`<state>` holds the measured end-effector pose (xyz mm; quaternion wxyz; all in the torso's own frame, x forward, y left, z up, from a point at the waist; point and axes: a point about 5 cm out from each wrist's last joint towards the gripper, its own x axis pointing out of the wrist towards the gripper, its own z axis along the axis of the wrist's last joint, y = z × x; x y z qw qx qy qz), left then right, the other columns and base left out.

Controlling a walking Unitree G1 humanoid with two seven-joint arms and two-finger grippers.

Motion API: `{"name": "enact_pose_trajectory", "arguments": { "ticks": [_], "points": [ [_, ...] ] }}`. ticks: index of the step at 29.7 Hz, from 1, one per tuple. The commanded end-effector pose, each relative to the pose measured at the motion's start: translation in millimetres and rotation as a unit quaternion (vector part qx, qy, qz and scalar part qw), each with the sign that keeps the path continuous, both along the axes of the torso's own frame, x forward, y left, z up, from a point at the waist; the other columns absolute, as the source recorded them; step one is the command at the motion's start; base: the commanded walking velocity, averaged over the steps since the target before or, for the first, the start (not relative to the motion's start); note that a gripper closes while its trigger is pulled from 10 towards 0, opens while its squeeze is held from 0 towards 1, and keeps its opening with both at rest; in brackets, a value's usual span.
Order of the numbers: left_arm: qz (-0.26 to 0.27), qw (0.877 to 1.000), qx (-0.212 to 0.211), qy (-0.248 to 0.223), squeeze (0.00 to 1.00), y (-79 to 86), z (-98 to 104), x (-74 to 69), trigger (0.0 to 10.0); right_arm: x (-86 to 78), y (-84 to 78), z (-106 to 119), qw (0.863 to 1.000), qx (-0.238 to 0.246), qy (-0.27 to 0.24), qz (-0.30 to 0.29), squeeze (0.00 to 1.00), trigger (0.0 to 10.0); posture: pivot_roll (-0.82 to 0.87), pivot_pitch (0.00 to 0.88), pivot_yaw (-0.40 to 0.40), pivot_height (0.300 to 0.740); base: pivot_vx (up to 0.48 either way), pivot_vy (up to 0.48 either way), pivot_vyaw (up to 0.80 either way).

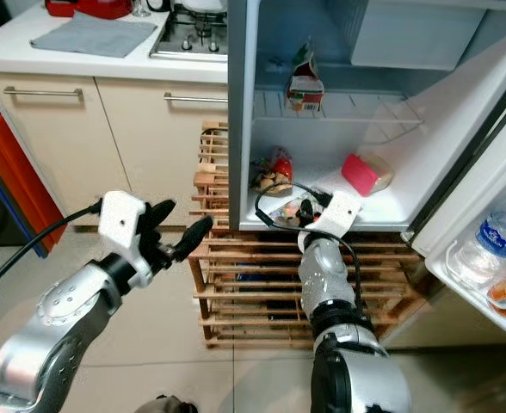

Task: Restocking fridge

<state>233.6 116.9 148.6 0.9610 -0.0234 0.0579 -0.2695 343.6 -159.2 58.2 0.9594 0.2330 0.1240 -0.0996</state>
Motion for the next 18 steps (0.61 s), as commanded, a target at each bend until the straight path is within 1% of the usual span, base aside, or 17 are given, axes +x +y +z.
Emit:
{"name": "enact_pose_trajectory", "arguments": {
  "ticks": [1, 3, 6, 7, 9, 16, 18],
  "points": [
    [-0.010, 1.000, 0.003, 0.000, 0.00, -3.7, 4, -4.8, 10.0, -1.6, -1.1, -5, 1.000, 0.004, 0.015, -0.003, 0.00, 0.0, 0.07, 0.136, 0.002, 0.740, 0.000, 0.000, 0.00],
    [-0.016, 1.000, 0.005, 0.004, 0.00, -6.9, 5, -10.3, 10.0, -2.0, -3.9, -5, 1.000, -0.011, 0.015, -0.001, 0.00, 0.0, 0.07, 0.144, 0.008, 0.740, 0.000, 0.000, 0.00],
    [-0.037, 0.999, 0.009, 0.003, 0.00, -14.3, 7, -16.1, 10.0, -1.5, -11.4, -4, 0.999, -0.052, 0.017, 0.003, 0.00, 0.0, 0.07, 0.158, 0.013, 0.740, 0.000, 0.000, 0.00],
    [-0.043, 0.999, 0.012, 0.005, 0.00, -16.3, 7, -17.0, 10.0, -0.8, -14.3, -3, 0.997, -0.075, 0.018, 0.009, 0.00, 0.0, 0.07, 0.161, 0.015, 0.740, 0.000, 0.000, 0.00],
    [-0.049, 0.999, 0.016, 0.008, 0.00, -17.7, 6, -18.9, 10.0, -0.2, -17.7, -2, 0.994, -0.102, 0.020, 0.014, 0.00, 0.0, 0.07, 0.169, 0.019, 0.740, 0.000, 0.000, 0.00],
    [-0.052, 0.998, 0.018, 0.020, 0.00, -16.3, 7, -25.4, 10.0, 1.2, -19.9, -3, 0.994, -0.098, 0.033, 0.016, 0.00, 0.0, 0.09, 0.188, 0.033, 0.740, 0.000, 0.000, 0.00],
    [-0.052, 0.998, 0.020, 0.022, 0.00, -15.6, 8, -26.9, 10.0, 3.9, -21.2, 2, 0.991, -0.125, 0.025, 0.028, 0.00, 0.0, 0.09, 0.200, 0.040, 0.740, 0.000, 0.000, 0.00]
  ]
}}
